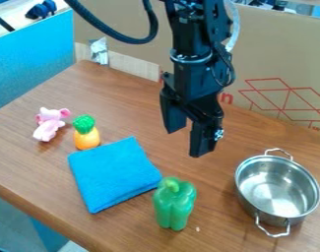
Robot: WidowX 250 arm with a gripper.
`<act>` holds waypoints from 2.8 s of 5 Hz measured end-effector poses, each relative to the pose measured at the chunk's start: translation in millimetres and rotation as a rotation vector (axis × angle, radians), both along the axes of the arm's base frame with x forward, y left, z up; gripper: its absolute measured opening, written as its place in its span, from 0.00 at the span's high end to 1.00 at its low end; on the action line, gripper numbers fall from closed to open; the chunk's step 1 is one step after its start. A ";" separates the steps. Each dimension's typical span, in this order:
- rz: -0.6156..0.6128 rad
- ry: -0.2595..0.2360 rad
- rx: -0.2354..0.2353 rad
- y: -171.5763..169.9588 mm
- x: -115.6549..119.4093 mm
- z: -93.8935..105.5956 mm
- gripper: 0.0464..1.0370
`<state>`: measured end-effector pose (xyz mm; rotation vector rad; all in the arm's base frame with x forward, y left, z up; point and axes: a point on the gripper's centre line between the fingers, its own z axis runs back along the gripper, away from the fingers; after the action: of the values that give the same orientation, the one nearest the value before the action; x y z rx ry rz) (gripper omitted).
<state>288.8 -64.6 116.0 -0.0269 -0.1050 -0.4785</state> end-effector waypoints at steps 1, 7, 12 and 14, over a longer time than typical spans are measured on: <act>-0.003 0.026 0.004 -0.7 -2.1 -7.3 0.04; -0.267 0.083 0.095 -31.4 -45.6 -34.2 0.04; -0.259 0.131 0.130 -15.5 -49.1 -33.0 0.93; -0.155 0.065 0.033 -5.8 -15.4 6.4 0.94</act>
<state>273.4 -70.4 122.4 -0.0181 -0.0312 -0.6339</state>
